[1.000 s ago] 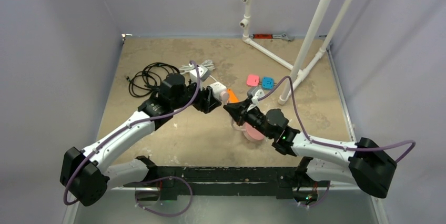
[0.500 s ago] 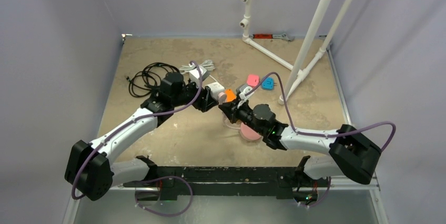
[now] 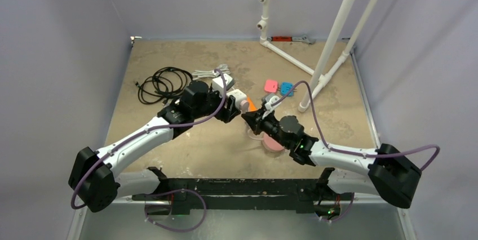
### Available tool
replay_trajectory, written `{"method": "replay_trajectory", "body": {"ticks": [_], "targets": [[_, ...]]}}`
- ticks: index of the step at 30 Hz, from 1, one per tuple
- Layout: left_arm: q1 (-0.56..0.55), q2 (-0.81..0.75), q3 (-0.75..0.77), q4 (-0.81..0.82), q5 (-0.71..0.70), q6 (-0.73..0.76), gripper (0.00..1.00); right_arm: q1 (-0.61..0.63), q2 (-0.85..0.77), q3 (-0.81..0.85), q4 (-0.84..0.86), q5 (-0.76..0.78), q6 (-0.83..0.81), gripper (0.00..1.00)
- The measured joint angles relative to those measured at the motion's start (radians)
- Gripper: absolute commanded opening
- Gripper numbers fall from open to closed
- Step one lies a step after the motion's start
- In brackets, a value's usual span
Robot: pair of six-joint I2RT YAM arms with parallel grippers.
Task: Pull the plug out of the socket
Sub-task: Remove the plug from the socket.
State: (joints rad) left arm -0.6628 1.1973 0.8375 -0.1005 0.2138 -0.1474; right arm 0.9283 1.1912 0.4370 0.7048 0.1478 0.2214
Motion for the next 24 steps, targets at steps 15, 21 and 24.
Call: {"method": "replay_trajectory", "body": {"ticks": [15,21,24], "targets": [[-0.048,-0.008,0.037,-0.027,-0.08,-0.055,0.0,-0.006,-0.108,-0.049,0.01,0.01,-0.006,0.0],[-0.001,-0.014,0.021,-0.027,0.018,-0.039,0.0,-0.005,-0.057,-0.043,0.047,-0.01,0.003,0.0],[0.025,-0.022,0.0,-0.014,0.072,-0.025,0.0,-0.003,-0.009,-0.019,0.053,-0.014,0.007,0.0]]}}
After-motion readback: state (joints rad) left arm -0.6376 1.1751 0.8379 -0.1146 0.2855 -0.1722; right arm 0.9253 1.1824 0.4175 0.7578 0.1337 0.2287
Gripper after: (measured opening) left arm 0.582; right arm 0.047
